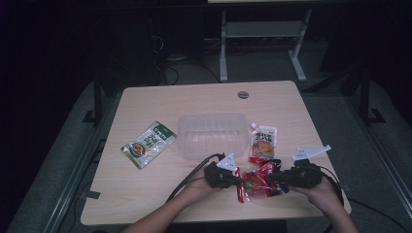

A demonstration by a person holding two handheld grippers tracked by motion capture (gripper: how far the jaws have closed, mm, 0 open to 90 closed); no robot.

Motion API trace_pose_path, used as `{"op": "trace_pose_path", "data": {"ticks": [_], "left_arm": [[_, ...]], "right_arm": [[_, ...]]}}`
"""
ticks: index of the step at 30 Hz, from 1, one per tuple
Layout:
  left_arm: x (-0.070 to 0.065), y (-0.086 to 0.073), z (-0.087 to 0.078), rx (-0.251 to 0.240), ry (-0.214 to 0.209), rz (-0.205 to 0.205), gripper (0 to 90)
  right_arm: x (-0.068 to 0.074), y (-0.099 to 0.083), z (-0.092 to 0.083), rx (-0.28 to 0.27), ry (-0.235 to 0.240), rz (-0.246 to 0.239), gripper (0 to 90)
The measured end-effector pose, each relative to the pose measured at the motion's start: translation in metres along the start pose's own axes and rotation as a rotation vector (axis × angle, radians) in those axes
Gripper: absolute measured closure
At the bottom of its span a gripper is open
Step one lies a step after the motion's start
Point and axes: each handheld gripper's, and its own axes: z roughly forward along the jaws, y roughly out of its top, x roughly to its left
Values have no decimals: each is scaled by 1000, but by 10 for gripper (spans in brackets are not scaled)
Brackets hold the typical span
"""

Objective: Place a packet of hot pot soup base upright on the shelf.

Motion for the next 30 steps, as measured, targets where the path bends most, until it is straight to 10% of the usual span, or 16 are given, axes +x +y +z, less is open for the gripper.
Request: {"op": "trace_pose_path", "data": {"ticks": [30], "left_arm": [[-3, 8, -5, 6, 5, 11, 897]], "right_arm": [[25, 25, 3, -191, 250, -50, 900]]}}
